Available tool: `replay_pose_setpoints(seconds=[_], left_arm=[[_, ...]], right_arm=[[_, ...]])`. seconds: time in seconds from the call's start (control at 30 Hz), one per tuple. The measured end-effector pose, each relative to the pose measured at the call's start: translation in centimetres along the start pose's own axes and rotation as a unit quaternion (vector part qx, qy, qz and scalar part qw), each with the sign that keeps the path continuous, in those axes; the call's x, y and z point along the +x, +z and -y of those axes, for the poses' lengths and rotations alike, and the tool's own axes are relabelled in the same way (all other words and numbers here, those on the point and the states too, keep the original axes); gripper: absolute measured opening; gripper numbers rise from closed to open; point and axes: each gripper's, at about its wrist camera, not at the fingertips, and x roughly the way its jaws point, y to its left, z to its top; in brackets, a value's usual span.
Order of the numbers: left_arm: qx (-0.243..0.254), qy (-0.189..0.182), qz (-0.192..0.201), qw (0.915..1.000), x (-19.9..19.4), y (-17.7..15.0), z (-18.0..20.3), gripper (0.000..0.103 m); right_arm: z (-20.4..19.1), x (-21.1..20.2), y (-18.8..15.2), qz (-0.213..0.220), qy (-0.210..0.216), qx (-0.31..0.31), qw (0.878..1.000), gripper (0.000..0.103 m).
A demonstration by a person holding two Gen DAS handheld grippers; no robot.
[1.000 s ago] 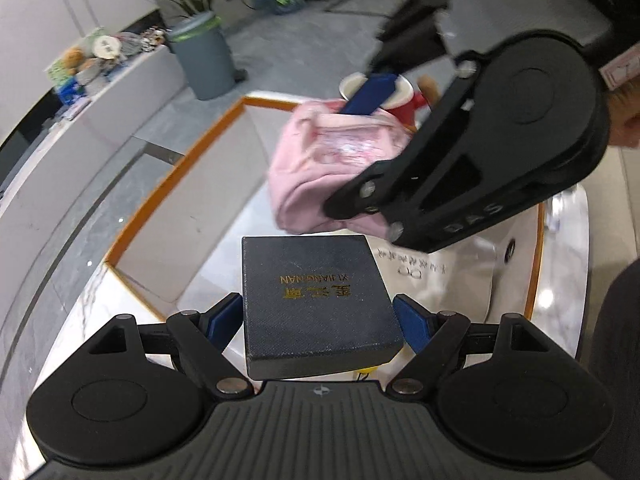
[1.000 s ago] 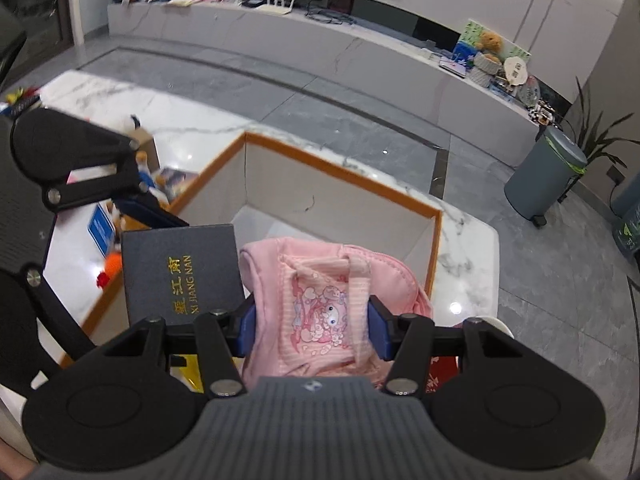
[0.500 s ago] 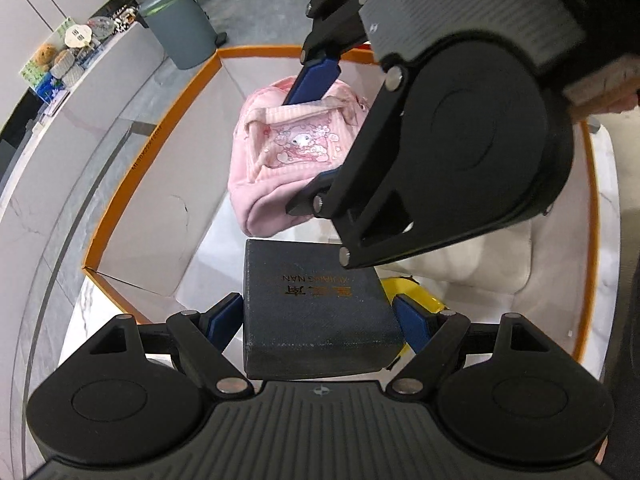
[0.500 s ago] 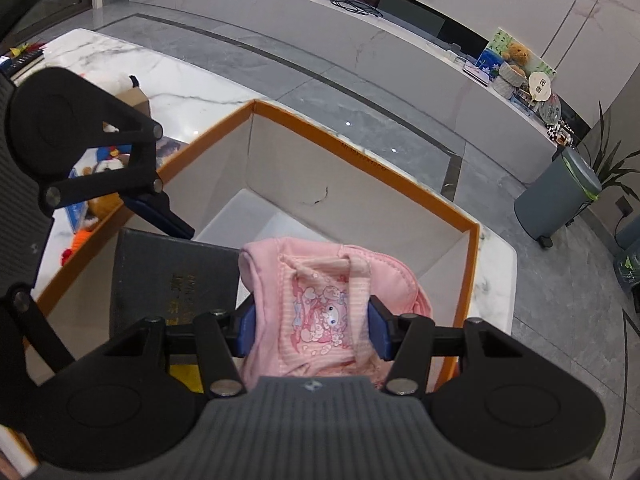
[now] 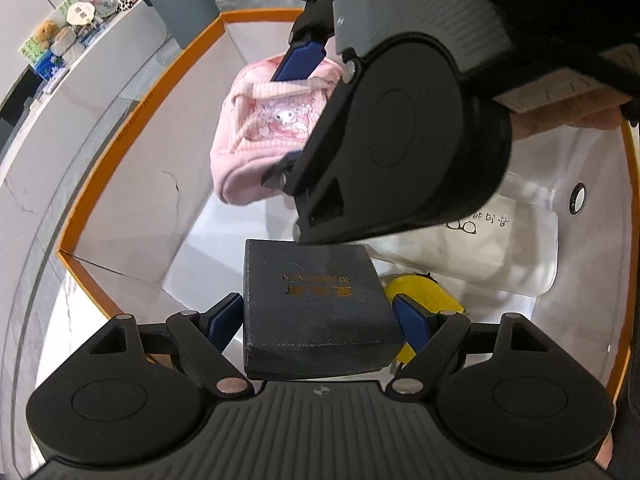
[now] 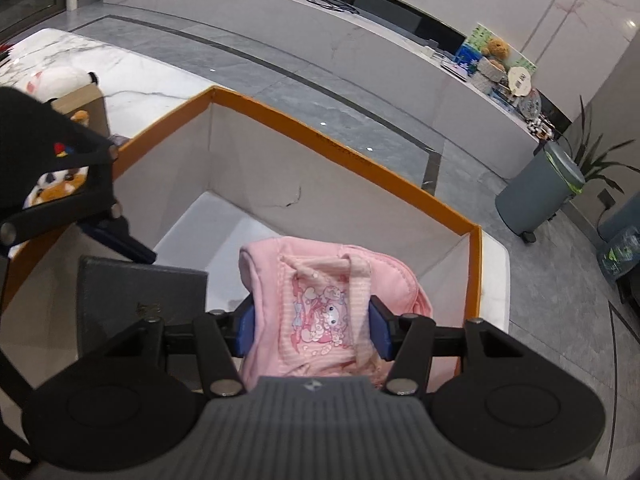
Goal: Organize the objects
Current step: 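Release the black gift box with the left gripper while the right gripper releases the pink bag into the box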
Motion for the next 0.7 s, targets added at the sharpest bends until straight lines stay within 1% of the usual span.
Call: replay_pose_setpoints(seconds=[0.17, 0.27, 0.37, 0.43, 0.53, 0.63, 0.7], left_arm=[[0.012, 0.012, 0.001, 0.9999, -0.1, -0.5, 0.4, 0.094], [0.025, 0.029, -0.002, 0.9993, 0.1, -0.9, 0.7, 0.095], [0.035, 0.041, -0.001, 0.9986, 0.2, -1.3, 1.1, 0.096], [0.028, 0.043, 0.001, 0.9987, 0.0, -1.5, 1.1, 0.097], [0.028, 0.048, 0.0, 0.9985, -0.1, -1.7, 1.1, 0.099], [0.028, 0.045, 0.002, 0.9986, -0.4, -2.0, 1.1, 0.099], [0.028, 0.055, 0.005, 0.9981, -0.5, -2.1, 1.1, 0.1]], right_arm=[[-0.1, 0.7, -0.1, -0.001, -0.002, 0.014, 1.0, 0.058], [-0.6, 1.3, -0.1, -0.007, -0.009, 0.011, 1.0, 0.059], [-0.7, 1.4, -0.1, -0.007, -0.013, 0.016, 1.0, 0.063], [-0.7, 1.4, 0.0, -0.009, -0.015, 0.019, 1.0, 0.068], [-0.8, 1.3, 0.0, -0.011, -0.016, 0.021, 1.0, 0.073], [-0.8, 1.1, -0.1, -0.012, -0.021, 0.023, 0.999, 0.073], [-0.8, 0.9, -0.2, -0.012, -0.02, 0.027, 0.999, 0.073]])
